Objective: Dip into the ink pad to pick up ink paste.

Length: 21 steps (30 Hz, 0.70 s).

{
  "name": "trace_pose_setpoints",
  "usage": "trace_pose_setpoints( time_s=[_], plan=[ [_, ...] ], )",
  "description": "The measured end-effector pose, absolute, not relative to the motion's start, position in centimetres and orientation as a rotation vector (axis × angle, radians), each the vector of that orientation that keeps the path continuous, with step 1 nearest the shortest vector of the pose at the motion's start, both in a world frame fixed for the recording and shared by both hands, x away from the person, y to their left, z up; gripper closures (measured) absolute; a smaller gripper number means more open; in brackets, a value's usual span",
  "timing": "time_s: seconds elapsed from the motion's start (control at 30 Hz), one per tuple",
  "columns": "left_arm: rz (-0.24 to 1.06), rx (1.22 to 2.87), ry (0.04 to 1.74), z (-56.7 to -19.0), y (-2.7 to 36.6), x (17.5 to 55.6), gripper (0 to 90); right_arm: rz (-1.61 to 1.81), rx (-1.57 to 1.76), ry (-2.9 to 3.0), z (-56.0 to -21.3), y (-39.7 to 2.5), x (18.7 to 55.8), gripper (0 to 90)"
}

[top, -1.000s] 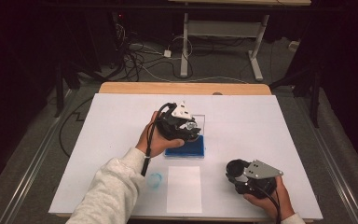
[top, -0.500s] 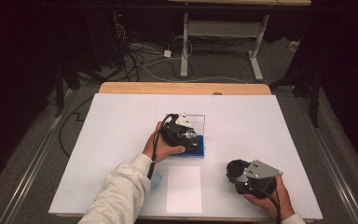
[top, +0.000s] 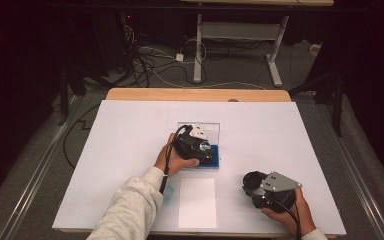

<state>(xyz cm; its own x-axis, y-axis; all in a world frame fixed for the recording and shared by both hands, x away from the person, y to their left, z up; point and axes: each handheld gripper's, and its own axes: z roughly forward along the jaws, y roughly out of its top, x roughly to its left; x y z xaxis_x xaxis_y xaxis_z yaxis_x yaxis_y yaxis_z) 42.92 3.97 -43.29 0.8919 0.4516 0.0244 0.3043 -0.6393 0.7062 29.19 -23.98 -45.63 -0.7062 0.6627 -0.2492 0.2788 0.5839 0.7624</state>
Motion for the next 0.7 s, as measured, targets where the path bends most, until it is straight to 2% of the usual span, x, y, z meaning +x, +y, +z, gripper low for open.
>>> trace_pose_setpoints(
  time_s=[0.7],
  plan=[
    [0.203, 2.301, 0.563, -43.46, 4.22, 43.11, 54.6, 0.971, 0.747, 2.295, -45.67, -23.91, 29.22, 38.3]
  ],
)
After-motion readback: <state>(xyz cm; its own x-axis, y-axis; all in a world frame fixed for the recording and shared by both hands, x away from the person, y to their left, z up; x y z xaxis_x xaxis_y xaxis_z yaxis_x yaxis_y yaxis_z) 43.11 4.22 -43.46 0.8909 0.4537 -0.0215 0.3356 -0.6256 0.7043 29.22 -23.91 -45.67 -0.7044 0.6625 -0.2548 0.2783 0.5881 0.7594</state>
